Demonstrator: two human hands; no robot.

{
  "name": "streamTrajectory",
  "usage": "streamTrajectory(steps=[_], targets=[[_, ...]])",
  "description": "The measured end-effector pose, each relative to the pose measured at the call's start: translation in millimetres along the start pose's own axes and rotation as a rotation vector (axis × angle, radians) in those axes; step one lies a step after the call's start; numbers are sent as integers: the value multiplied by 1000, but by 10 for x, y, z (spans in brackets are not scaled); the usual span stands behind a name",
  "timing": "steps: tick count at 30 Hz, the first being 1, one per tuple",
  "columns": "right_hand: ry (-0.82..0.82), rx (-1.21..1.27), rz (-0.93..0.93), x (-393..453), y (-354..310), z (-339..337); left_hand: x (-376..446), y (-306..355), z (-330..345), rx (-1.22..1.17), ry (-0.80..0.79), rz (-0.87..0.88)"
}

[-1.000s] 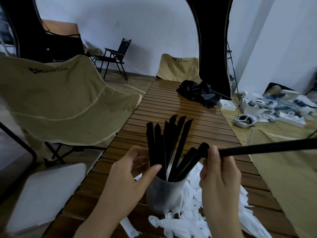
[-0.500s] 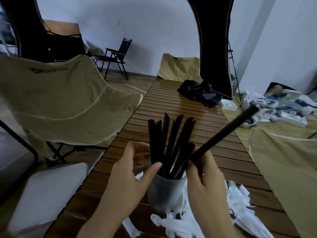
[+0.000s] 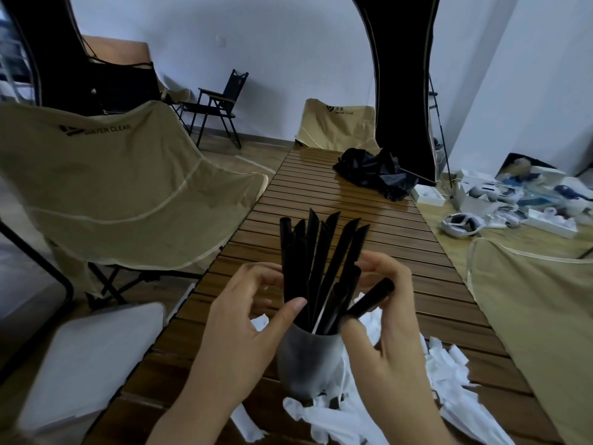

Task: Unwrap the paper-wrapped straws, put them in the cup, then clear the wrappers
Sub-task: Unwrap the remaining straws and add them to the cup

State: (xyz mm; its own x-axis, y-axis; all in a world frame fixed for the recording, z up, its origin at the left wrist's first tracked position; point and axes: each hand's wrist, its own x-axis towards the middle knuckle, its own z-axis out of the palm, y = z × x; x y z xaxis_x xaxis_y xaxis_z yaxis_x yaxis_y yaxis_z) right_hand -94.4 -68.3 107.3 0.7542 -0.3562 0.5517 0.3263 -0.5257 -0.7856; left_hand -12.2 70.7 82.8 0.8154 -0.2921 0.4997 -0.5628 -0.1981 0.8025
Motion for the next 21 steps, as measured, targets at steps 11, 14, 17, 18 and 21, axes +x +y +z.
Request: streamTrajectory(steps=[11,14,17,18,21], targets=[[-156,-27,75,16,170,25,9,-31,13,67,-21,13],[-14,-120,-79,38,179,6,3,-7,10,37,-2,2],[82,-161,-192,52,196,-65,-2,5,1,35,10,-4],[115,-161,-206,55,174,-81,-3,5,-3,33,11,-10],[209,-139,-201,54,111,-98,-6,6,-16,23,-2,-37]])
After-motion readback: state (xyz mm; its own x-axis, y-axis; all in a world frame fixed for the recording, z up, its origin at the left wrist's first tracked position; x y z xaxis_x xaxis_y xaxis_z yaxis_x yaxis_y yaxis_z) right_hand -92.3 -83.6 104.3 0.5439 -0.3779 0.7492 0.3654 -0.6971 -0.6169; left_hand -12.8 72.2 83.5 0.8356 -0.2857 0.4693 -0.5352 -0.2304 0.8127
